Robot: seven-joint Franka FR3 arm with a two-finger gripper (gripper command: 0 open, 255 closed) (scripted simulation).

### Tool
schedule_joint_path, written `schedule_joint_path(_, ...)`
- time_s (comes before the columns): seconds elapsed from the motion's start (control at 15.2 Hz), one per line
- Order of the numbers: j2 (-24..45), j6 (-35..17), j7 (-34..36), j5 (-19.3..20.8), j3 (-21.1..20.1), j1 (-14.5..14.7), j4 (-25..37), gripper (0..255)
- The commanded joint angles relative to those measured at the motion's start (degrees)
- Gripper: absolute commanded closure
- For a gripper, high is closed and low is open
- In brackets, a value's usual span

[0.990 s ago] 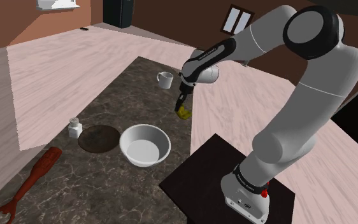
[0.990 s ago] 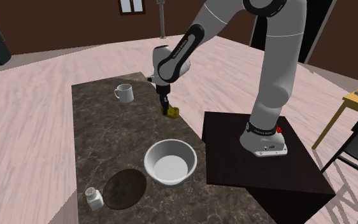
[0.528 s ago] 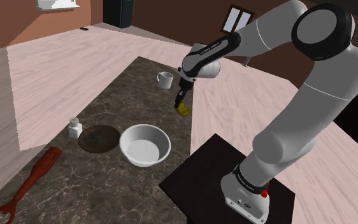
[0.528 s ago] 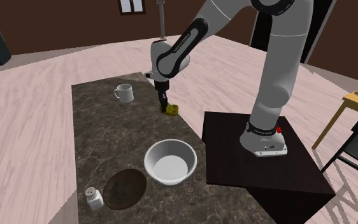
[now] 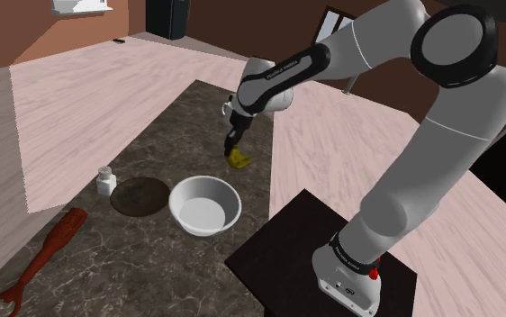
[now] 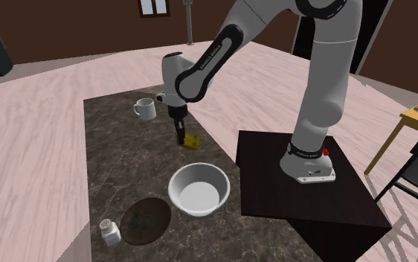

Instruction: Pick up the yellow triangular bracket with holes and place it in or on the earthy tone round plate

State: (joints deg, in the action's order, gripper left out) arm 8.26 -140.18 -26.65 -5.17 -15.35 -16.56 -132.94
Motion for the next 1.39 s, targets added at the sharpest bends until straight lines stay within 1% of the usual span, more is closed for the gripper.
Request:
schedule_joint_path(0.0,0.8,0.4,3.4,0.6,-1.1,1.8,1.4,255)
schedule_joint_path(0.33,3.9,1.1,11.5,2.6,-3.2,6.4,5.7,255)
schedule_joint_path(0.66,8.0,2.6,19.5,5.2,-4.6,11.3,11.5,255)
schedule_joint_path(0.99,13.1,4.9,26.8,8.1,-5.3,16.7,19.1,255)
schedule_joint_path(1.32,19.2,8.2,33.3,10.8,-5.3,22.3,28.5,255)
